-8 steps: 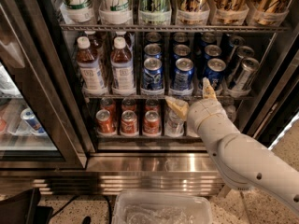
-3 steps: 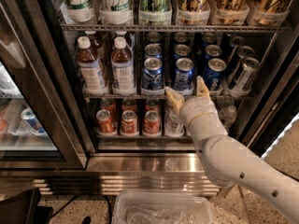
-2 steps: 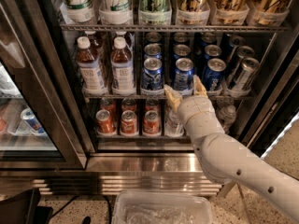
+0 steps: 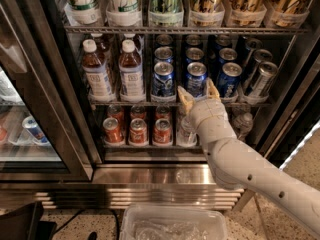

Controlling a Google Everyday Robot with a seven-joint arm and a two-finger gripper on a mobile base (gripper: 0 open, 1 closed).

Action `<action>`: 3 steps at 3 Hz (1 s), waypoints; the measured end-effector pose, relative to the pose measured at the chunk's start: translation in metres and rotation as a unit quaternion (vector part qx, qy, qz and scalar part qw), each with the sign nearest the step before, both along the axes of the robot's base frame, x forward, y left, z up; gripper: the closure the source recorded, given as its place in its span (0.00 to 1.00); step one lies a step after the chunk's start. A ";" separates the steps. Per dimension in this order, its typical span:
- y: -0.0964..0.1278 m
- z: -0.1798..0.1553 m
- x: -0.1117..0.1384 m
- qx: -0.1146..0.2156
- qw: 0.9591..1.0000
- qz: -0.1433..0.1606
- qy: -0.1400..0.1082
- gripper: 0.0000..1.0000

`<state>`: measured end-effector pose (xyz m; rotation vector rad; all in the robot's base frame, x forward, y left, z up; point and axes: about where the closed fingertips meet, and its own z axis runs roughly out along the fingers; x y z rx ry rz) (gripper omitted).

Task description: Pick pepsi can from middle shelf of fridge

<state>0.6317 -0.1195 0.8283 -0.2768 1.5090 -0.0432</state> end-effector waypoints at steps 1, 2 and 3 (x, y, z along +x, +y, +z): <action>-0.002 0.004 0.005 0.004 1.000 -0.004 -0.008 0.37; -0.002 0.012 0.013 0.007 1.000 -0.007 -0.020 0.37; -0.001 0.010 0.021 0.009 1.000 -0.008 -0.022 0.37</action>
Offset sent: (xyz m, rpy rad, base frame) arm 0.0224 -0.0042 0.0196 0.0223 -0.0697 -0.0225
